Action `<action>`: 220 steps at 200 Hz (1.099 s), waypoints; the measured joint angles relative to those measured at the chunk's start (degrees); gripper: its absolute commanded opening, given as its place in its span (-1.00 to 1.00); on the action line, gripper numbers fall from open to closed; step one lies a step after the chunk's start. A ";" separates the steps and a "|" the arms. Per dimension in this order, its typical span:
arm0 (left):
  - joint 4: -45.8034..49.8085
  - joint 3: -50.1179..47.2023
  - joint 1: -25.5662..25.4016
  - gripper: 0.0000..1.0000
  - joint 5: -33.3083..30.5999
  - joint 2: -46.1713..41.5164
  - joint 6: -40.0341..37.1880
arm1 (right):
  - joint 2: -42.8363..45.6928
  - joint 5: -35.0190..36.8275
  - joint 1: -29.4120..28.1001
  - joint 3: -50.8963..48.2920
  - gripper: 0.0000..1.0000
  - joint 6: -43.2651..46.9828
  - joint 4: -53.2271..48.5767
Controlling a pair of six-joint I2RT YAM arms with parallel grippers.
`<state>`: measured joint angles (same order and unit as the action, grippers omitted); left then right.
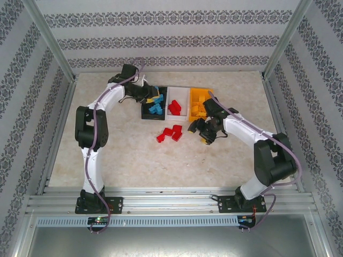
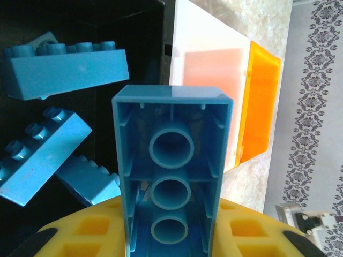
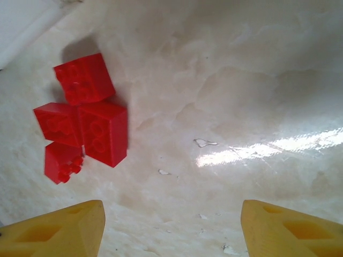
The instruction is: Sort the legos into containers by color
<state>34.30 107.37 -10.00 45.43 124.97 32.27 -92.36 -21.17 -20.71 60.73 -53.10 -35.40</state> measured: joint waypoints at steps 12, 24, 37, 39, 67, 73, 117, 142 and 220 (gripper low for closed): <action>0.02 0.70 0.00 -0.37 0.00 0.50 0.11 | -1.42 -0.44 0.00 0.52 0.37 0.52 -0.11; 0.04 1.05 0.00 -0.32 0.00 1.01 0.22 | -2.75 -0.83 0.00 1.40 0.38 0.94 -0.37; 0.31 1.31 0.00 -0.14 -0.09 1.57 0.44 | -3.78 -1.07 0.00 2.43 0.39 1.27 -0.61; 0.39 1.38 0.00 -0.13 -0.13 1.73 0.46 | -3.89 -1.09 0.00 2.58 0.39 1.31 -0.61; 1.25 2.01 0.00 -0.04 -0.70 3.13 0.81 | -4.87 -1.73 0.13 4.28 0.40 2.14 -0.87; 1.31 2.10 0.00 0.01 -0.74 3.30 0.83 | -4.92 -1.88 0.24 4.37 0.40 2.21 -0.87; 1.49 2.54 0.00 0.11 -1.07 3.56 1.18 | -4.98 -2.29 0.35 4.39 0.41 2.36 -1.14; 1.81 2.54 0.00 0.12 -1.09 3.56 1.16 | -4.98 -2.27 0.28 4.39 0.41 2.34 -1.09; 3.93 -4.87 0.42 0.15 -1.03 -5.40 -1.29 | -10.80 -1.57 -5.46 9.88 0.40 2.56 -2.40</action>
<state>38.24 102.50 -9.58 44.40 119.57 30.98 -103.15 -22.74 -26.17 70.61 -50.54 -37.80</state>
